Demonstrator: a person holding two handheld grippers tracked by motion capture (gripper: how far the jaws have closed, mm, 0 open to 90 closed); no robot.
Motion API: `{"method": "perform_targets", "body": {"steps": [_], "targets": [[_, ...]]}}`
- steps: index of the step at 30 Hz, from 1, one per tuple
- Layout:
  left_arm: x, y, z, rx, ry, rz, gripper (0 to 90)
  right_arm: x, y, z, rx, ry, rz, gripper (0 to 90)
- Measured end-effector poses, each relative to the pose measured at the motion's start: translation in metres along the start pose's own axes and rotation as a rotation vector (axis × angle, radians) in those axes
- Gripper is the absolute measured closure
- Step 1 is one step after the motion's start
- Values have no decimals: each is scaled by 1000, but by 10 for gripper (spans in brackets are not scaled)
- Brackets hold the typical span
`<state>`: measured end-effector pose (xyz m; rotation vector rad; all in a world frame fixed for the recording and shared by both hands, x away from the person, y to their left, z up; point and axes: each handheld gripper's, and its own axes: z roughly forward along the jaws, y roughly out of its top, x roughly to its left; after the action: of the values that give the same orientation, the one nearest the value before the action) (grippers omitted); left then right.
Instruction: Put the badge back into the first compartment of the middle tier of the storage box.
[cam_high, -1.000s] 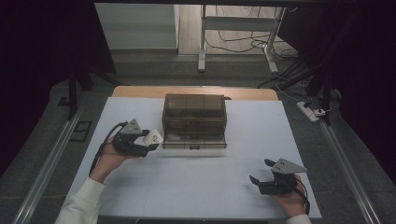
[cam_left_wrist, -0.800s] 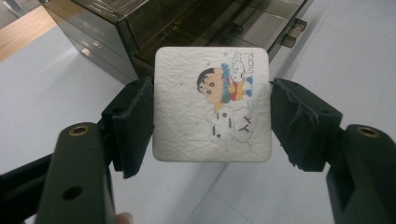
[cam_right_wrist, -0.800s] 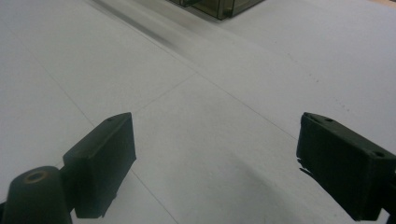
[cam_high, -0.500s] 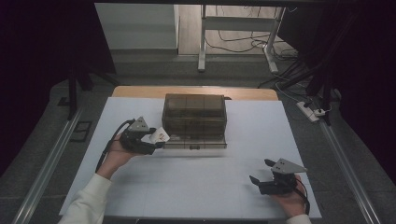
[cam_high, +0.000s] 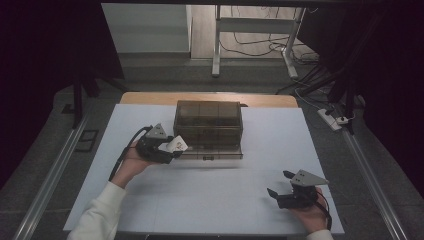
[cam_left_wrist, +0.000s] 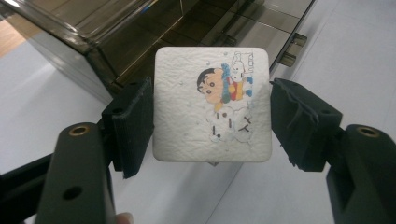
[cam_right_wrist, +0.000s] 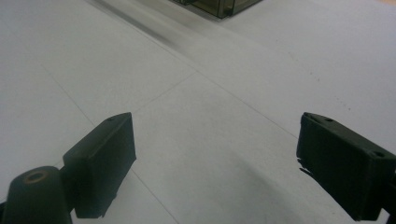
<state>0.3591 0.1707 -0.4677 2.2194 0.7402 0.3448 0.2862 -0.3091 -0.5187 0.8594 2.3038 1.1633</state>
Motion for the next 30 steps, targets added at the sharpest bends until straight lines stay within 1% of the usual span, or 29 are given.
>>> {"method": "perform_targets", "body": {"steps": [4,9,15,20,24,30], "targets": [[0,3,4,7,-6,7,324,0,0,1,-1,2,2,113],[0,6,6,-4,-8,3,324,0,0,0,2,-5,0,114],[4,11,8,-12,-15,4,324,0,0,0,4,-2,0,114],[4,16,15,-3,-23,12,324,0,0,0,-2,5,6,114],[3,20,21,-3,-34,17,324,0,0,0,0,-1,5,114],[4,23,25,2,-35,22,322,0,-1,0,-2,4,6,114]]}}
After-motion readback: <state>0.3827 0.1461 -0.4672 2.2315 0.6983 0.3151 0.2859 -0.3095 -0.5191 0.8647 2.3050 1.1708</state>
